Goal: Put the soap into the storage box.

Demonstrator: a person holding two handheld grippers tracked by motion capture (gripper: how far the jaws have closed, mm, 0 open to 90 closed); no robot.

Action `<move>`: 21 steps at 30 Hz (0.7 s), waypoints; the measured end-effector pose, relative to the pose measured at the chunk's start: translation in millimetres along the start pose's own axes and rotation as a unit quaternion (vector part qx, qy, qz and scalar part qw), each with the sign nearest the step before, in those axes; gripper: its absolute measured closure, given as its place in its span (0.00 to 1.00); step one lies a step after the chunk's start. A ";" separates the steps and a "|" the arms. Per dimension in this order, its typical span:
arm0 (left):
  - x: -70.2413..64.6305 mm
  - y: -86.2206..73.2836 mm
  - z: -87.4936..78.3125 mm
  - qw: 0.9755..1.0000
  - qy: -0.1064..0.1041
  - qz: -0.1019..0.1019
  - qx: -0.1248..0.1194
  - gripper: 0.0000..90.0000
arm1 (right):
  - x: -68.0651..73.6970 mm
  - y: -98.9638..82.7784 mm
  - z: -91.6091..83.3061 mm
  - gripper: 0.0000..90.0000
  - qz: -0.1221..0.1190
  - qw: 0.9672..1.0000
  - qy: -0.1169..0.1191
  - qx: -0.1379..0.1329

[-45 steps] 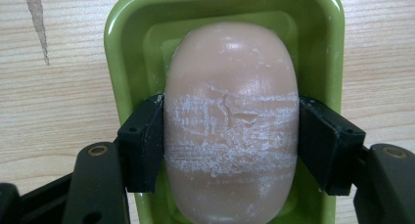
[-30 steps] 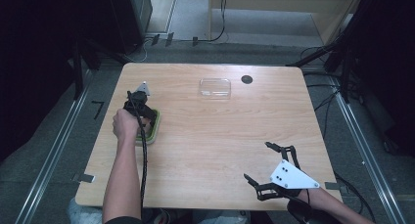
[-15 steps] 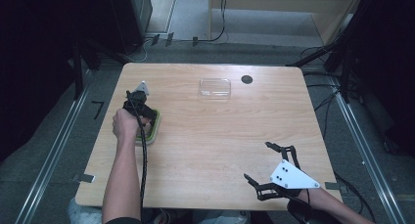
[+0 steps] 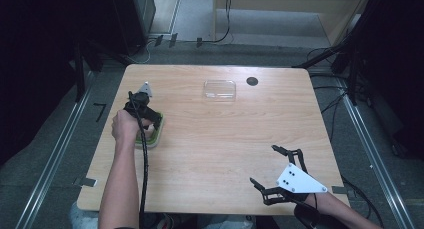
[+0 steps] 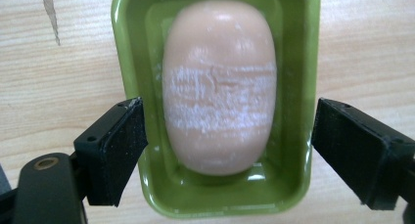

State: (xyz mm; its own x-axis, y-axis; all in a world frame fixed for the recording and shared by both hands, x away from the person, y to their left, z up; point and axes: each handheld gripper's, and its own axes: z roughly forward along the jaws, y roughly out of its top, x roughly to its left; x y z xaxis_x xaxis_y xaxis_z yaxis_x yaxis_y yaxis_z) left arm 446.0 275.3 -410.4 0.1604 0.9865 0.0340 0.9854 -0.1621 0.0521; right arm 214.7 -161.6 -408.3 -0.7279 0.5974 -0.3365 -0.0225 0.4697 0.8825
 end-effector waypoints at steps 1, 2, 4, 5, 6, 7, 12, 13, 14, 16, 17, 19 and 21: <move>-0.3 -1.2 -1.1 1.000 -0.002 0.001 0.001 0.15 | 0.0 0.0 0.0 0.00 0.001 1.000 -0.001 -0.001; -0.6 -2.6 -1.9 1.000 -0.002 0.003 0.001 0.14 | 0.0 0.0 -0.1 0.00 0.000 1.000 0.000 0.000; -0.8 -5.5 -3.7 1.000 -0.003 0.008 0.007 0.13 | 0.1 -0.3 0.0 0.00 -0.001 1.000 0.001 0.002; -0.8 -7.1 -4.5 1.000 -0.003 0.011 0.008 0.13 | -0.1 -0.5 -0.4 0.00 -0.001 1.000 0.000 0.002; -0.3 -8.6 -5.8 1.000 -0.004 0.014 0.013 0.13 | -0.2 -0.7 -0.9 0.00 0.001 1.000 -0.001 0.001; 0.0 -10.4 -6.4 1.000 -0.005 0.013 0.013 0.13 | -0.5 -1.1 -1.6 0.00 0.002 1.000 -0.002 0.002; 2.0 -19.9 -12.7 1.000 -0.003 0.016 0.017 0.11 | -0.9 -2.2 -4.2 0.00 0.005 1.000 -0.007 0.002; 2.1 -22.0 -13.9 1.000 -0.006 0.017 0.016 0.11 | -0.3 -1.9 -4.6 0.00 0.005 1.000 -0.008 0.003; 1.2 -24.1 -15.0 1.000 -0.003 0.020 0.016 0.11 | 0.1 -1.6 -4.8 0.00 0.002 1.000 -0.007 0.002; -0.8 -29.5 -18.2 1.000 -0.005 0.026 0.015 0.11 | 0.9 -1.0 -5.0 0.00 0.001 1.000 -0.008 0.003; -1.6 -32.1 -19.8 0.999 -0.007 0.030 0.013 0.11 | 1.6 -0.5 -4.9 0.00 0.001 1.000 -0.007 0.005; -3.5 -37.3 -23.1 0.999 -0.009 0.034 0.010 0.11 | 1.8 -0.4 -4.6 0.00 0.001 1.000 -0.007 0.005; -6.2 -43.7 -26.7 0.999 -0.009 0.043 0.008 0.11 | 1.9 -0.4 -4.0 0.00 -0.002 1.000 -0.006 0.005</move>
State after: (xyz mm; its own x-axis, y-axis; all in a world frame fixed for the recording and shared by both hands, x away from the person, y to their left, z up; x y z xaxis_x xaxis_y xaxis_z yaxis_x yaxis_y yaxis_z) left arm 400.4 275.6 -386.3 0.2446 0.9694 0.0189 0.9689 -0.2452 0.0329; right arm 210.6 -163.2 -408.0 -0.7194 0.6029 -0.3449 -0.0189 0.4794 0.8774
